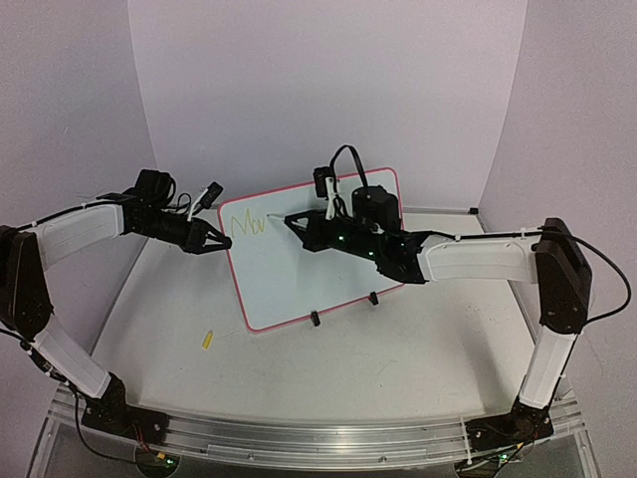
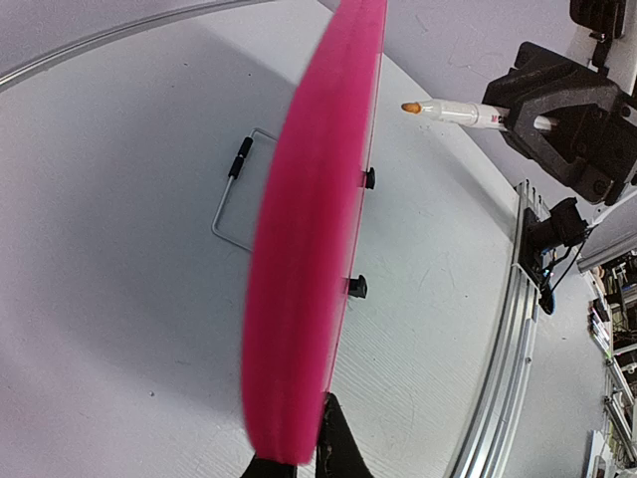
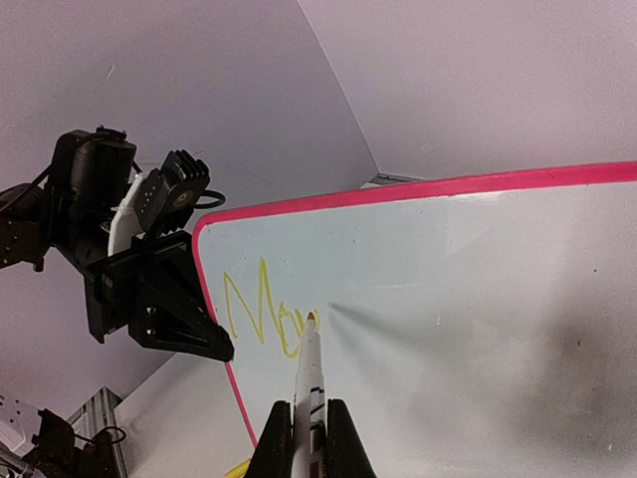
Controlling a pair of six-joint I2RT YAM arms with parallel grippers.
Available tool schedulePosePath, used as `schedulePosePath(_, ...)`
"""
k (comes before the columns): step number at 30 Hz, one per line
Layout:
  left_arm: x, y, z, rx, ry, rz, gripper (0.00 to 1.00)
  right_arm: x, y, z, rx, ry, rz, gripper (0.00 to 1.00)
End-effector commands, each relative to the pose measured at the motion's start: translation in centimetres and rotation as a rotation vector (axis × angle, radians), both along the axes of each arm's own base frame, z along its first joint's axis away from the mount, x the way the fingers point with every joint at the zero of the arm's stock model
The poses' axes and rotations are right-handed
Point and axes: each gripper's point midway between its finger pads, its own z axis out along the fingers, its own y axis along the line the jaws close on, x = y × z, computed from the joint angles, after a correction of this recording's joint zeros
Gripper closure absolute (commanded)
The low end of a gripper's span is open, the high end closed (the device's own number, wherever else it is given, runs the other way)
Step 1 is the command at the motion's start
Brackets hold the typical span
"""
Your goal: Write a sentence on the whiteboard
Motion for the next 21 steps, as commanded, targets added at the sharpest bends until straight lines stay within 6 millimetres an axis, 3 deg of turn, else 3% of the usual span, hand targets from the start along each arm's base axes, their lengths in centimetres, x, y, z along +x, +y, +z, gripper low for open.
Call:
schedulePosePath(1,0.2,0.6,-0.4,0.046,-0.014,0.034,1.00,0.6,0.3,0.6,0.017,-0.013,-0.007,1.00)
schedulePosePath(13,0.3,0.6,-0.6,0.049,-0.010,0.035,1.00,1.5,0.2,-0.9,-0.018,0.009,-0.052,1.00)
schedulePosePath(21,0.3,0.6,-0.6,0.050,-0.010,0.035,1.00,1.9,-1.7,-1.1,-0.034,0.009,-0.138,1.00)
